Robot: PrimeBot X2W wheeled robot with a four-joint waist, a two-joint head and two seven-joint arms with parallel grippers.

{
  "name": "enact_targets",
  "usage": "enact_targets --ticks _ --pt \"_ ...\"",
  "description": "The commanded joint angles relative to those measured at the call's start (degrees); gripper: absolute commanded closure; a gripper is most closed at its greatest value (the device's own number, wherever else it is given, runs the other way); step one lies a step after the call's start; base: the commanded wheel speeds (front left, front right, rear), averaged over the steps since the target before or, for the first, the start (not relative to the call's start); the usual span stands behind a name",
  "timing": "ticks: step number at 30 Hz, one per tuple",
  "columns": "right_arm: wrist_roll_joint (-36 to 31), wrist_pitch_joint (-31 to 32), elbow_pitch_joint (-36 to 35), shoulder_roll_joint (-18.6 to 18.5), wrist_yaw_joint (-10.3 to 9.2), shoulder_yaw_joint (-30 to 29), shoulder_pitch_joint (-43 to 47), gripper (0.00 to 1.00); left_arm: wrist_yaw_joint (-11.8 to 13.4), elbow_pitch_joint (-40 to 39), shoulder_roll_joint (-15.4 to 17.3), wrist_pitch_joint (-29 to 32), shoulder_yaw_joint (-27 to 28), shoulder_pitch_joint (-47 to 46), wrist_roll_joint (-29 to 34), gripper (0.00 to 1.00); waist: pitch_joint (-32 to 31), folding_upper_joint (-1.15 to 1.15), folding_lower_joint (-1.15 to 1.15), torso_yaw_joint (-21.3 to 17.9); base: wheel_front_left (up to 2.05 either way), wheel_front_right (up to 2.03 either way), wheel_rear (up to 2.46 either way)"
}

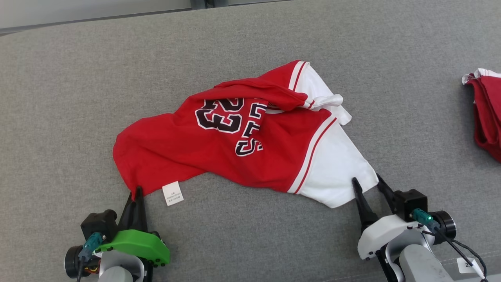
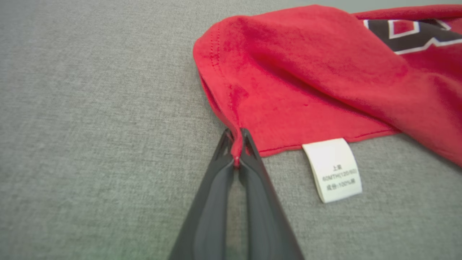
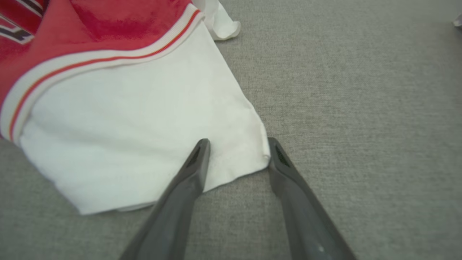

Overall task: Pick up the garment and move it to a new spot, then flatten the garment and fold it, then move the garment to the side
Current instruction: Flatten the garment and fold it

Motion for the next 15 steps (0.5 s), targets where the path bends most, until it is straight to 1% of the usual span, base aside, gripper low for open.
enact_targets --ticks 1,5,10,15 --pt "0.9 0.6 1.5 -0.2 -0.07 0.1 0.3 1.00 0.3 -0.2 0.2 0.1 0.0 0.6 0.3 1.00 -0.1 0.00 0.00 0.2 0.00 0.00 0.00" --pt "3.3 0.4 -0.4 -0.1 -0.09 -1.1 -0.4 1.00 0.6 -1.2 0.2 0.1 0.7 0.9 -0.3 1.00 -1.1 0.00 0.00 0.6 0.00 0.00 0.00" --pt "10.0 0.3 -5.1 0.1 -0.08 -2.2 -1.7 1.00 -0.1 -3.3 0.2 0.1 1.6 1.8 0.7 1.00 -4.3 0.00 0.00 0.4 0.00 0.00 0.00" --pt "14.7 0.2 -10.9 0.1 -0.08 -3.0 -3.9 1.00 -0.6 -9.3 0.2 0.1 3.5 1.6 2.0 1.00 -7.8 0.00 0.00 0.1 0.00 0.00 0.00"
